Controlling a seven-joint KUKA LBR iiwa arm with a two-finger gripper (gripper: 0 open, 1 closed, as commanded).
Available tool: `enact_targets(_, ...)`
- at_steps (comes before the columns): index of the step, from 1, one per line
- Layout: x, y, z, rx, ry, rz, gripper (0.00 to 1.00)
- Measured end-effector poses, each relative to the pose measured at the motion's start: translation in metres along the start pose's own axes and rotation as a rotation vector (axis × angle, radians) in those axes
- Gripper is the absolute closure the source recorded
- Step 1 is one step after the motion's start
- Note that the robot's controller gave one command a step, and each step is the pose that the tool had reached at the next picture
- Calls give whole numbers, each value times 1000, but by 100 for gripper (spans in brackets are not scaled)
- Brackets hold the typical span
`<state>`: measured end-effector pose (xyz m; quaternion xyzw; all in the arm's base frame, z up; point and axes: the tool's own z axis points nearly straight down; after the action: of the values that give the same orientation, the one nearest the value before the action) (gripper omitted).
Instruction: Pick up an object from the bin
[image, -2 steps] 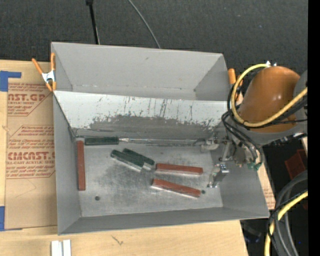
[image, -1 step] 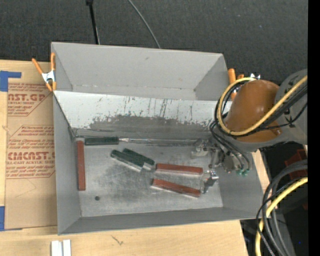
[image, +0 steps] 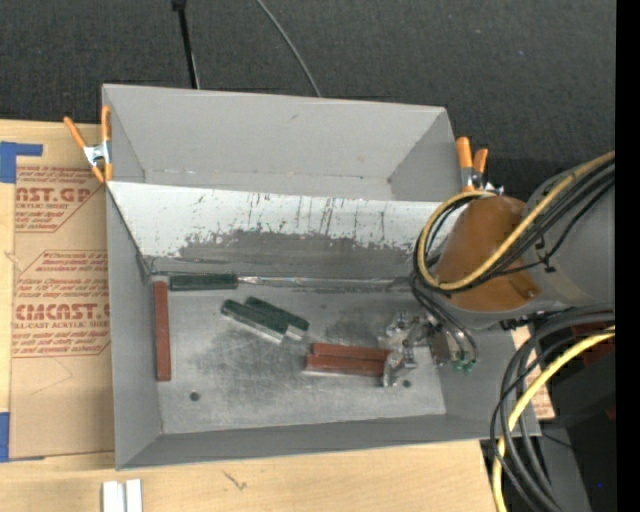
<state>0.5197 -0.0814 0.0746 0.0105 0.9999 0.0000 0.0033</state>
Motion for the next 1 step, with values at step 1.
enact_targets(1,0,0,0,0,0,0,100)
